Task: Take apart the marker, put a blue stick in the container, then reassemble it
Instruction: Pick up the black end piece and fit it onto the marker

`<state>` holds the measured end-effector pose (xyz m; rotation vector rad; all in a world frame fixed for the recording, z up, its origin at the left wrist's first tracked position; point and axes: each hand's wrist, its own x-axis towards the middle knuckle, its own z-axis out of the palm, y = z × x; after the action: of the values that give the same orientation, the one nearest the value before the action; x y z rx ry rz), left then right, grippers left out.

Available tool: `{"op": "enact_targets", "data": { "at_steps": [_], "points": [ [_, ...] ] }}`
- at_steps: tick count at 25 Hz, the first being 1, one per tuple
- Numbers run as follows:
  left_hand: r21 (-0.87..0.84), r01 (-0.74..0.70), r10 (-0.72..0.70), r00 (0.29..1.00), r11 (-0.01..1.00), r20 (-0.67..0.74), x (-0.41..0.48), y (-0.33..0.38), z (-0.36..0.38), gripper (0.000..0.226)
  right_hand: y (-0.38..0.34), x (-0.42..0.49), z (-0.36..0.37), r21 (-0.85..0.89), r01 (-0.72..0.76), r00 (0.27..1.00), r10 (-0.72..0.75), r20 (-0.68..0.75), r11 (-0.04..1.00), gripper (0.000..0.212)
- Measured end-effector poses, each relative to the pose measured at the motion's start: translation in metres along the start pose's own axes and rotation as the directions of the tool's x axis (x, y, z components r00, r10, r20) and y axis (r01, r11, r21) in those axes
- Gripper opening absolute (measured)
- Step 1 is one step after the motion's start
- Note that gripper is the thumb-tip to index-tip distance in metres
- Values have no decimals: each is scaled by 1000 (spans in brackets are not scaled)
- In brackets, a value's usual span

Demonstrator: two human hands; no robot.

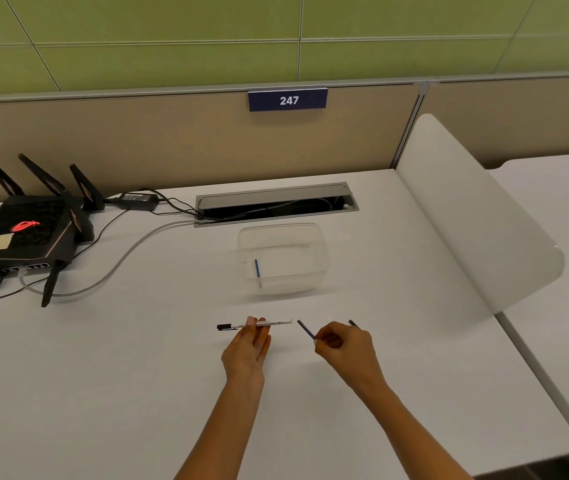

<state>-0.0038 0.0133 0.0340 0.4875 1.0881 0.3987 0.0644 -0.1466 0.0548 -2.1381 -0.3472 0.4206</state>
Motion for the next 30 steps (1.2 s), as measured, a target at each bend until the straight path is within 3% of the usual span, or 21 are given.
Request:
{"op": "enact_targets", "data": {
  "at_steps": [16, 30],
  "points": [
    [57, -6, 4, 1000, 998, 26, 0, -2, 1, 19, -11, -5, -6, -74, 75, 997, -73, 23, 994, 8],
    [102, -19, 12, 998, 995, 61, -1, -4, -2, 19, -18, 8, -15, -197, 188, 982, -178, 69, 962, 12]
  ]
}}
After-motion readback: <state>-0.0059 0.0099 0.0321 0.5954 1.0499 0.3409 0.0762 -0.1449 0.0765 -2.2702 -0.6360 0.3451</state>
